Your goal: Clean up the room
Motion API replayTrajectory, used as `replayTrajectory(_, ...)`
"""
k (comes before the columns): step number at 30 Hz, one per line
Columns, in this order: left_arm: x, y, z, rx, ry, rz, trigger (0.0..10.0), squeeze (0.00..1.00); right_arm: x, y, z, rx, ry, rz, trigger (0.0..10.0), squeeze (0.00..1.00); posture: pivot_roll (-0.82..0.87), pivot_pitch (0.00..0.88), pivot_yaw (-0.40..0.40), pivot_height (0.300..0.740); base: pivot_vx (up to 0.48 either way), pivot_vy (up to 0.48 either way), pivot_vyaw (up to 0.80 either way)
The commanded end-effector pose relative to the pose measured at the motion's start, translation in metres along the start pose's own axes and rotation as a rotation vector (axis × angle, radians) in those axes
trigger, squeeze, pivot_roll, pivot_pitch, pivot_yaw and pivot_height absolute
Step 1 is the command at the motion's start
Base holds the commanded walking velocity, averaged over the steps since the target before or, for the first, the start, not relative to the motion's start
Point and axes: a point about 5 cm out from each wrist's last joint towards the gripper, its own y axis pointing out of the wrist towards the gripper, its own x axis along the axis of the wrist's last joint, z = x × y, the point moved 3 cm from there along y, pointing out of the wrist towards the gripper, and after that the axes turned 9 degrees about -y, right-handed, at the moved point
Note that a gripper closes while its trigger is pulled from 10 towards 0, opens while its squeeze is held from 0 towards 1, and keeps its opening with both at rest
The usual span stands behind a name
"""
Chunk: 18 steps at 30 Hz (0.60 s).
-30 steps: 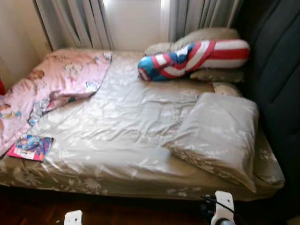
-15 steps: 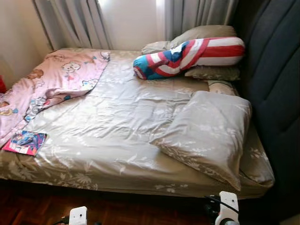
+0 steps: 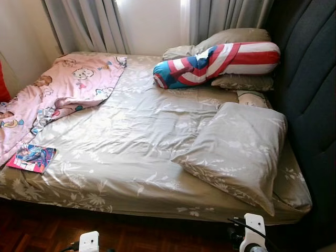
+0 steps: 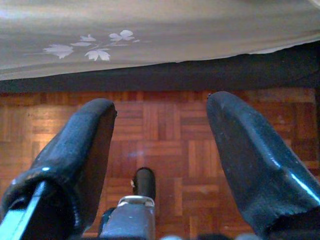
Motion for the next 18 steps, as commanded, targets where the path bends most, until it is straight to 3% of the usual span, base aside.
replayTrajectory(1, -0.0038, -0.002, 0.0091, 0.018, -0.002, 0.017, 10.0, 0.0, 0.0029, 0.0002, -0.0028, -0.015, 0.007, -0.014, 10.0, 0.0, 0.01, 0.0, -0.013, 0.74, 0.259, 0.0, 0.0)
replayTrajectory(18, -0.0015, -0.0015, 0.0107, 0.023, -0.001, 0.016, 10.0, 0.0, 0.004, 0.0004, -0.0021, -0.018, 0.009, -0.019, 10.0, 0.0, 0.01, 0.0, -0.01, 0.74, 0.277, 0.0, 0.0)
